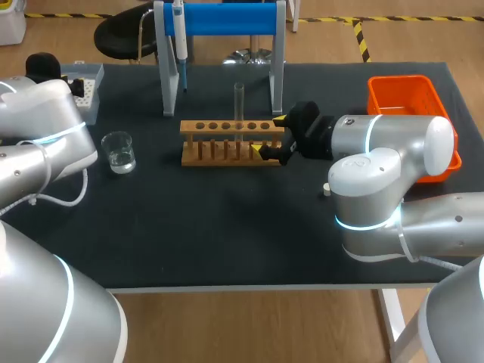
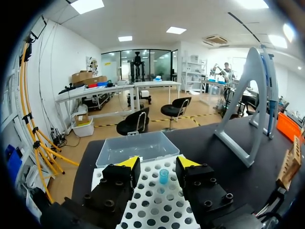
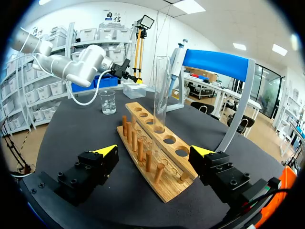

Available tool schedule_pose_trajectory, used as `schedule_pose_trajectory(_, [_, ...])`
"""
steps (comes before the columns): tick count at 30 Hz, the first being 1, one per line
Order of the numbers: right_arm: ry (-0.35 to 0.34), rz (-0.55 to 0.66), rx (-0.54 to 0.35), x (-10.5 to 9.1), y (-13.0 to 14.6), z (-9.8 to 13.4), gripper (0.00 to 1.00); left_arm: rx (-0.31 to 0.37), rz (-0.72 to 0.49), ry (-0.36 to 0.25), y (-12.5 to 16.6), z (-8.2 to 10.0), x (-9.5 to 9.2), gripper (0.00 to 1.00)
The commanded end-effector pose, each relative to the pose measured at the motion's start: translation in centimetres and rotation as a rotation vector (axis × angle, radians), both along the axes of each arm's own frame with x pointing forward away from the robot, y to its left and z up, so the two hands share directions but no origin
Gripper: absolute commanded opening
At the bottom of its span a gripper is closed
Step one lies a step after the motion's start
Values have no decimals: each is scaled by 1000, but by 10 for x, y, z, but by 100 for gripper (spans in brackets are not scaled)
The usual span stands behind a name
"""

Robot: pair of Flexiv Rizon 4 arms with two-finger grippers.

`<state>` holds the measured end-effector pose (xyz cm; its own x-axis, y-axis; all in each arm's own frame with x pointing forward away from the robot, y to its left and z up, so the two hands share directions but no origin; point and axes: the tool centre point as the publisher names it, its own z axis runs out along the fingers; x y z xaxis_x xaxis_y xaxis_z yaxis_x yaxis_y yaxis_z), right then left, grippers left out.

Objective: Invert the test tube, pick up the pipette, mount the tip to pipette, aspirate from beaker and dispense into the tube, eject the tip, return the pipette, and cap with the stopper.

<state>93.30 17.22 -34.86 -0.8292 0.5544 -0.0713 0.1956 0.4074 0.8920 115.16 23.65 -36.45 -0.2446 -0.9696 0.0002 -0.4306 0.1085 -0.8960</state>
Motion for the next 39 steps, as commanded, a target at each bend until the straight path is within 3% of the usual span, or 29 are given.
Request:
schedule_pose_trajectory(1, [-1, 0, 2, -1, -1, 0, 100, 0, -3, 7, 0, -1, 1, 47])
schedule_pose_trajectory(39, [-1, 0, 2, -1, -1, 0, 100, 11, -9, 17, -4, -1, -6, 38])
